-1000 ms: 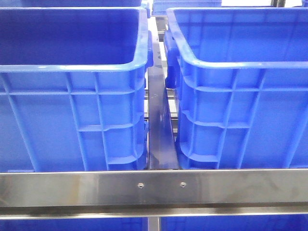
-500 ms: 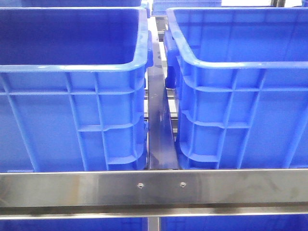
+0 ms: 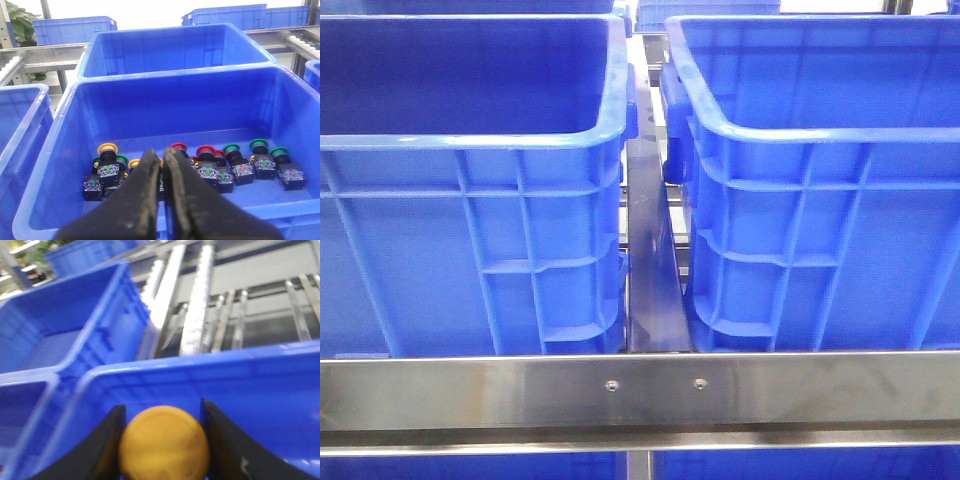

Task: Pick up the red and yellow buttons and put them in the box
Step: 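Carry the yellow button with the right gripper over the other bin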

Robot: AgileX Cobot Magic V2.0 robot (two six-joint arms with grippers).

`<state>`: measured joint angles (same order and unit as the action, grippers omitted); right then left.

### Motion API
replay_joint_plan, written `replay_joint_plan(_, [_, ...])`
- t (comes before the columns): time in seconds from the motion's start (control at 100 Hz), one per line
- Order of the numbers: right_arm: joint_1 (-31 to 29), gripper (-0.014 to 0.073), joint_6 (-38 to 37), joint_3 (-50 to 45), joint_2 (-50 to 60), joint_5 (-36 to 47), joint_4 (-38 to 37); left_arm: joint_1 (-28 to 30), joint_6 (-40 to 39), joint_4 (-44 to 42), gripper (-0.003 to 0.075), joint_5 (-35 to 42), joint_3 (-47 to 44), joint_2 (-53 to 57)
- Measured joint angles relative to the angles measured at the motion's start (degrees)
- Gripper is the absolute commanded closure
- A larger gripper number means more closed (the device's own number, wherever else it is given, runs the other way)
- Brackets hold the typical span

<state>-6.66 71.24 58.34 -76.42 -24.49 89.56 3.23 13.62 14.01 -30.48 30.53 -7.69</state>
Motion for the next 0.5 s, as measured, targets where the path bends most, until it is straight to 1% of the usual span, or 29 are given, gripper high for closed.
replay_joint_plan(0.12, [-3.2,0.0631,0.0,0.0,-5.2,0.2,2.2,0.0,0.0,0.0,0.0739,0.0,0.0,0.0])
replay_joint_plan(0.28, [-6.3,0.0631,0.0,0.4,-12.0,0.3,8.1,0.0,0.0,0.0,0.0739,0.0,0.0,0.0])
replay_joint_plan(0.5, [-7.2,0.0631,0.0,4.4,-21.3,-0.9,12.7,0.0,0.0,0.0,0.0739,0.0,0.0,0.0])
